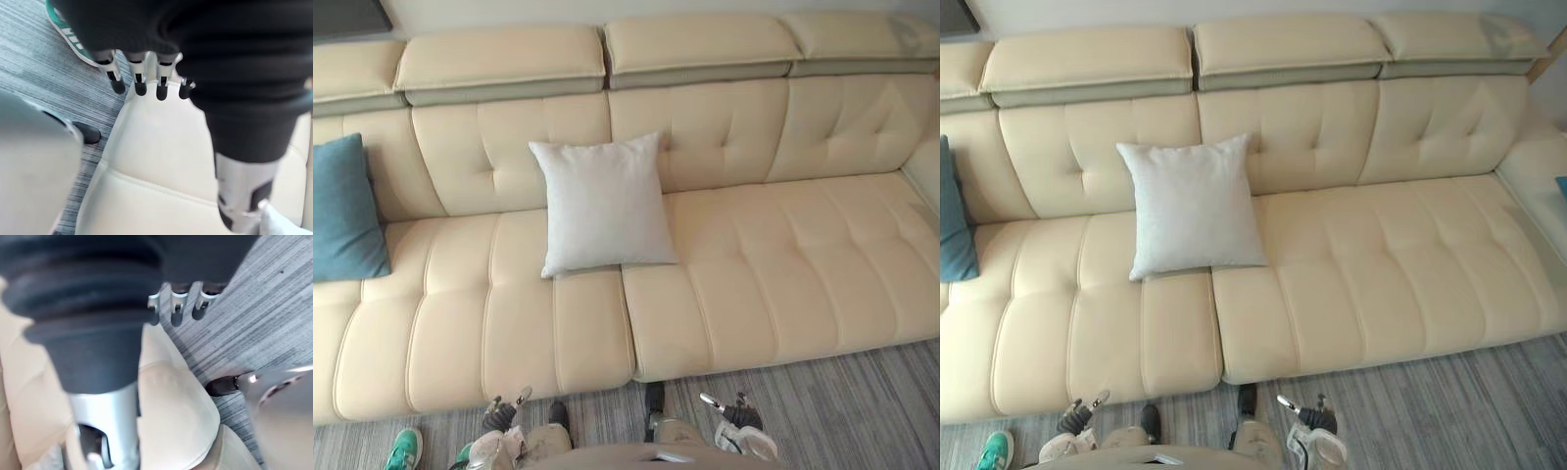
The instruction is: Pick up cushions and gather them together orderly.
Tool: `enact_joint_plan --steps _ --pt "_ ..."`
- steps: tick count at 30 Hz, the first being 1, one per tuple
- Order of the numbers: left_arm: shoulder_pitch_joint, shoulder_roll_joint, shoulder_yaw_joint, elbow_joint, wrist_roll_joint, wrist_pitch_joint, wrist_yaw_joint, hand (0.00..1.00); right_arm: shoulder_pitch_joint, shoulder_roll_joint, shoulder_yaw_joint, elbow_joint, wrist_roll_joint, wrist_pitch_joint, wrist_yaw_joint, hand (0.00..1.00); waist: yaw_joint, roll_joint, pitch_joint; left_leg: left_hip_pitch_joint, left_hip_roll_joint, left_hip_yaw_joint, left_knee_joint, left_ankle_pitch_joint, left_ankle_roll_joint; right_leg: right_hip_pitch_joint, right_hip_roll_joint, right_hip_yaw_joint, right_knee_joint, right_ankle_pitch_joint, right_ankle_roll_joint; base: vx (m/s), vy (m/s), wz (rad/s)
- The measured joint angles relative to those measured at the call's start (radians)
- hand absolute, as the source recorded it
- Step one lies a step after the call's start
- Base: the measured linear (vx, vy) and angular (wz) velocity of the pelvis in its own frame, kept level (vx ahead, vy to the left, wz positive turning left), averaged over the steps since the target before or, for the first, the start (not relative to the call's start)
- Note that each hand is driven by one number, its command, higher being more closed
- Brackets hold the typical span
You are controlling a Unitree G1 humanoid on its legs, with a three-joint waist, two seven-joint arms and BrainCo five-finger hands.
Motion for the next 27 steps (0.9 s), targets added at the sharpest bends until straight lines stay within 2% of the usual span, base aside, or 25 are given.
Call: enact_joint_plan --steps 5,8,9,10,11,12,13,14,15,16,17,18,19,20,21,23,24,25,26,27 --pt "0.002 0.003 0.001 0.014 0.042 0.003 0.001 0.0 -0.01 0.0 0.001 0.039 -0.034 0.008 0.0 0.0 0.002 -0.003 -0.014 0.052 -0.004 0.035 -0.01 -0.003 0.006 0.025 0.001 0.037 0.005 0.005 0.001 0.02 0.012 -0.21" --pt "-0.004 0.007 0.002 0.001 0.053 0.002 0.006 0.0 -0.037 -0.002 0.032 0.048 -0.061 0.017 -0.001 0.0 0.004 -0.02 -0.014 0.008 -0.015 0.057 0.037 -0.015 0.021 -0.023 -0.008 0.053 0.02 0.034 0.009 -0.08 0.019 -0.27" --pt "-0.016 0.005 0.006 -0.009 0.052 0.003 0.01 0.0 -0.054 -0.004 0.06 0.044 -0.061 0.015 -0.001 0.0 0.012 -0.023 -0.011 -0.042 -0.023 0.052 0.066 -0.012 0.059 -0.07 -0.011 0.072 0.027 0.075 0.053 -0.12 0.058 -0.37" --pt "-0.026 -0.004 0.033 -0.015 0.05 0.002 0.017 0.0 -0.092 -0.024 0.073 0.044 -0.061 0.017 -0.001 0.0 0.014 0.013 0.006 -0.069 0.017 0.047 0.059 -0.005 0.06 -0.096 -0.008 0.06 0.114 0.015 0.06 -0.13 0.078 -0.24" --pt "-0.03 -0.001 0.042 -0.021 0.049 0.002 0.023 0.0 -0.102 -0.021 0.072 0.045 -0.061 0.02 -0.001 0.0 0.007 0.013 0.014 -0.074 0.016 0.038 0.061 0.005 0.058 -0.131 -0.021 0.035 0.272 -0.095 0.009 -0.07 0.07 0.2" --pt "-0.029 0.005 0.043 -0.043 0.041 0.0 0.03 0.0 -0.097 -0.015 0.071 0.047 -0.061 0.022 -0.001 0.0 0.008 0.013 0.017 -0.066 0.014 0.011 0.055 0.021 0.056 -0.162 -0.045 0.004 0.562 -0.251 0.01 -0.05 0.006 0.86" --pt "-0.025 0.029 0.057 -0.048 0.029 0.0 0.041 0.0 -0.075 0.003 0.073 0.049 -0.061 0.022 0.0 0.0 0.013 0.009 0.016 -0.063 0.008 -0.031 0.06 0.039 0.059 -0.113 -0.065 0.0 0.779 -0.329 0.041 -0.05 -0.053 0.89" --pt "-0.02 0.034 0.066 -0.051 0.026 0.0 0.044 0.0 -0.068 0.009 0.076 0.049 -0.061 0.022 0.001 0.0 0.016 0.0 0.011 -0.063 0.005 -0.042 0.062 0.044 0.056 -0.087 -0.068 0.004 0.803 -0.338 0.053 -0.09 -0.138 0.8" --pt "0.001 0.048 0.089 -0.064 0.012 0.001 0.052 0.0 -0.078 0.012 0.109 0.047 -0.061 0.021 0.001 0.0 0.029 -0.022 0.0 -0.082 -0.001 -0.056 0.082 0.05 0.049 -0.009 -0.078 0.026 0.778 -0.352 0.076 -0.1 -0.138 0.32" --pt "0.004 0.049 0.1 -0.066 0.008 0.001 0.056 0.0 -0.086 0.012 0.116 0.046 -0.061 0.02 0.002 0.0 0.037 -0.031 -0.002 -0.102 -0.002 -0.057 0.102 0.051 0.048 0.028 -0.08 0.037 0.719 -0.348 0.073 -0.17 -0.183 0.2" --pt "0.002 0.048 0.109 -0.065 0.0 0.002 0.065 0.0 -0.112 0.01 0.122 0.045 -0.061 0.019 0.001 0.0 0.048 -0.038 0.001 -0.139 0.003 -0.056 0.14 0.06 0.033 0.081 -0.053 0.051 0.588 -0.388 0.081 -0.23 -0.181 -0.11" --pt "0.005 0.032 0.109 -0.065 -0.01 0.003 0.072 0.0 -0.145 -0.004 0.139 0.034 -0.061 0.017 -0.001 0.0 0.064 -0.023 0.012 -0.173 0.032 -0.053 0.161 0.075 0.017 0.125 -0.021 0.042 0.456 -0.405 0.056 -0.33 -0.202 -0.26" --pt "0.007 0.007 0.107 -0.064 -0.014 0.008 0.072 0.0 -0.163 -0.013 0.148 0.014 -0.06 0.016 -0.002 0.0 0.068 0.004 0.036 -0.187 0.053 -0.051 0.163 0.084 0.003 0.163 0.006 0.03 0.362 -0.412 0.042 -0.31 -0.167 -0.26" --pt "0.006 -0.002 0.105 -0.063 -0.017 0.01 0.074 0.0 -0.17 -0.018 0.15 0.006 -0.06 0.015 -0.001 0.0 0.067 0.014 0.048 -0.193 0.059 -0.055 0.163 0.091 -0.005 0.178 0.016 0.022 0.33 -0.418 0.031 -0.45 -0.229 -0.05" --pt "-0.001 -0.026 0.076 -0.06 -0.019 0.011 0.076 0.0 -0.188 -0.035 0.161 0.003 -0.058 0.014 -0.003 0.0 0.059 0.055 0.096 -0.198 0.083 -0.072 0.161 0.122 -0.015 0.198 0.047 0.013 0.292 -0.417 0.004 -0.41 -0.204 0.09" --pt "0.002 -0.04 0.039 -0.06 -0.018 0.013 0.076 0.0 -0.19 -0.055 0.183 0.003 -0.058 0.015 -0.003 0.0 0.056 0.099 0.121 -0.202 0.118 -0.093 0.141 0.172 -0.034 0.193 0.09 -0.007 0.297 -0.396 -0.023 -0.38 -0.164 0.19" --pt "0.007 -0.037 0.021 -0.06 -0.017 0.013 0.075 0.0 -0.181 -0.055 0.186 0.01 -0.06 0.019 -0.003 0.0 0.047 0.098 0.121 -0.188 0.12 -0.098 0.066 0.248 -0.055 0.171 0.094 -0.021 0.309 -0.387 -0.037 -0.46 -0.147 0.31" --pt "0.008 -0.03 0.018 -0.06 -0.016 0.013 0.075 0.0 -0.177 -0.048 0.185 0.009 -0.06 0.019 -0.003 0.0 0.039 0.082 0.127 -0.174 0.106 -0.098 0.036 0.265 -0.081 0.136 0.079 -0.043 0.323 -0.381 -0.058 -0.42 -0.12 0.23" --pt "0.007 -0.029 0.017 -0.06 -0.015 0.014 0.075 0.0 -0.177 -0.05 0.178 0.008 -0.06 0.019 -0.004 0.0 0.039 0.08 0.127 -0.174 0.099 -0.095 0.059 0.245 -0.072 0.121 0.072 -0.043 0.328 -0.376 -0.065 -0.37 -0.052 0.04" --pt "-0.001 -0.026 0.012 -0.061 -0.006 0.014 0.073 0.0 -0.177 -0.059 0.174 0.008 -0.06 0.019 -0.005 0.0 0.037 0.073 0.128 -0.175 0.073 -0.081 0.127 0.173 -0.041 0.088 0.051 -0.037 0.34 -0.361 -0.07 -0.22 0.01 -0.1"
